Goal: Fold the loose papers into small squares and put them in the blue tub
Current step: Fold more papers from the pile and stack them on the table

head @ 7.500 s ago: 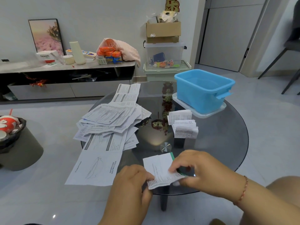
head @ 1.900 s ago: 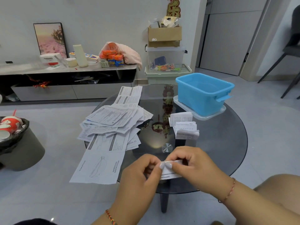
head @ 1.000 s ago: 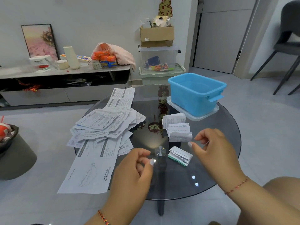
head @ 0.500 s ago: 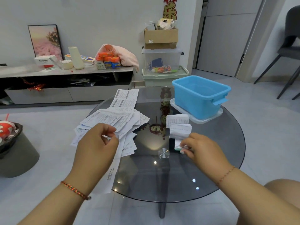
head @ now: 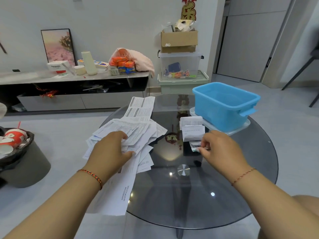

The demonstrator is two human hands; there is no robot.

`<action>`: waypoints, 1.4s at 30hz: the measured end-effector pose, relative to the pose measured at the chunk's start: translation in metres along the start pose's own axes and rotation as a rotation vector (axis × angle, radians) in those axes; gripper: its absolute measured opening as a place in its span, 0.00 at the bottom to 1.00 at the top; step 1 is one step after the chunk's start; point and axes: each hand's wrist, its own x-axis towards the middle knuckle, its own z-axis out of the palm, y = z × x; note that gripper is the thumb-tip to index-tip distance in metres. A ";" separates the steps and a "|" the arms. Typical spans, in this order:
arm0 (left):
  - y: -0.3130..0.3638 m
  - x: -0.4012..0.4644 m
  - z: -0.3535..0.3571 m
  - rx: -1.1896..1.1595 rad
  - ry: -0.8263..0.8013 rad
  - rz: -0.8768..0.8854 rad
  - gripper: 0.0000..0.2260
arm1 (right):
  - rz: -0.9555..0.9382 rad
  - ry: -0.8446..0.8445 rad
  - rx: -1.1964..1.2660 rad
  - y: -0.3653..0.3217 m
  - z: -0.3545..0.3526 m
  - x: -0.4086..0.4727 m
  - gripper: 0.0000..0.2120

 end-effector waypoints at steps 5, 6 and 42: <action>-0.008 0.011 0.005 -0.023 -0.024 -0.008 0.16 | -0.094 0.104 0.050 -0.009 -0.015 -0.018 0.10; -0.007 0.013 0.005 0.002 0.003 -0.004 0.18 | -0.104 0.123 0.057 -0.008 -0.017 -0.022 0.10; 0.070 -0.128 0.044 -0.222 0.031 0.627 0.07 | -0.366 -0.390 0.304 0.003 -0.031 -0.084 0.08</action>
